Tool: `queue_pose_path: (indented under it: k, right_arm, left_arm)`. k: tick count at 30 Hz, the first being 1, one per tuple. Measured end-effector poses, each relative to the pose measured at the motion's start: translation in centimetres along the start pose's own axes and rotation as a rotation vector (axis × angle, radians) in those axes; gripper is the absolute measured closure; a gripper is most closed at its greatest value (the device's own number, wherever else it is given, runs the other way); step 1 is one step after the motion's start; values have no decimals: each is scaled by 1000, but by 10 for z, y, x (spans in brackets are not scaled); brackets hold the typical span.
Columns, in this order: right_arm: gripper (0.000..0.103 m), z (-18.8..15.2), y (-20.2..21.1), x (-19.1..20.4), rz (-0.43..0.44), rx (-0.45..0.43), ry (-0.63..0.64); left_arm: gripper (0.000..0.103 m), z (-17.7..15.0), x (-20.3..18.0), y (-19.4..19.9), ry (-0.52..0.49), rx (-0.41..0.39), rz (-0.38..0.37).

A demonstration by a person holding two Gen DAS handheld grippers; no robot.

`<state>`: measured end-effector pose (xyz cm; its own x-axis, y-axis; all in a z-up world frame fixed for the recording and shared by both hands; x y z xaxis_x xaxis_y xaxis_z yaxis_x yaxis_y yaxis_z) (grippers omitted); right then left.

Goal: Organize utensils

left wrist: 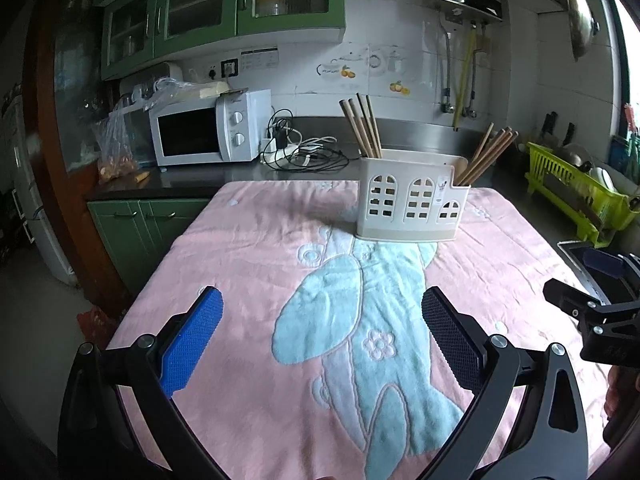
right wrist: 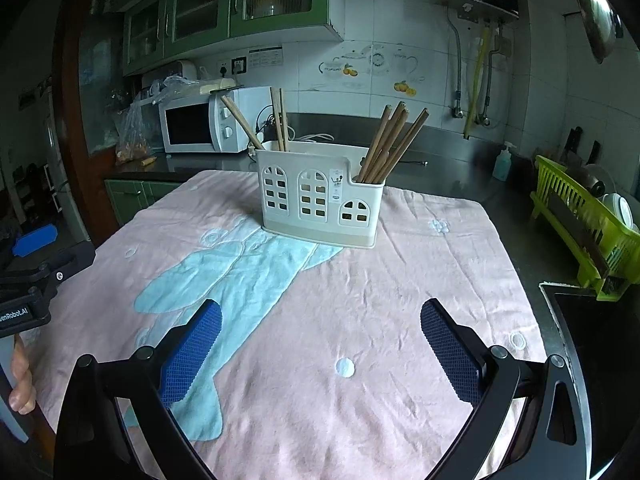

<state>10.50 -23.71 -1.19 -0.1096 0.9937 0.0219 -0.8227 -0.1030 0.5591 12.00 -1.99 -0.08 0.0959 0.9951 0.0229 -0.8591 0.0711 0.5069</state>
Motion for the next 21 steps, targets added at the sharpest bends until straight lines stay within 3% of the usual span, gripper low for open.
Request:
queue_pose_path:
  k: [21]
  right_arm:
    - [7, -3, -1, 8, 13, 10, 2]
  left_arm:
    - [5, -8, 4, -1, -7, 10, 34]
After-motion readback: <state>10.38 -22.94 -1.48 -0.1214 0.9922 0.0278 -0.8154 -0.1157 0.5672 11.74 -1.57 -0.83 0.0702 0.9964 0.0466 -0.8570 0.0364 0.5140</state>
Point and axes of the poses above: each gripper's, at about its wrist camera, not at the fingertips, and y roughly against the way its jaws point, x to its left, z to its top, the point moved 7 cm from there along -y, roughly the way its jaws point, and after that the axes turned 3 degrees about z, right-handed, at the moved point
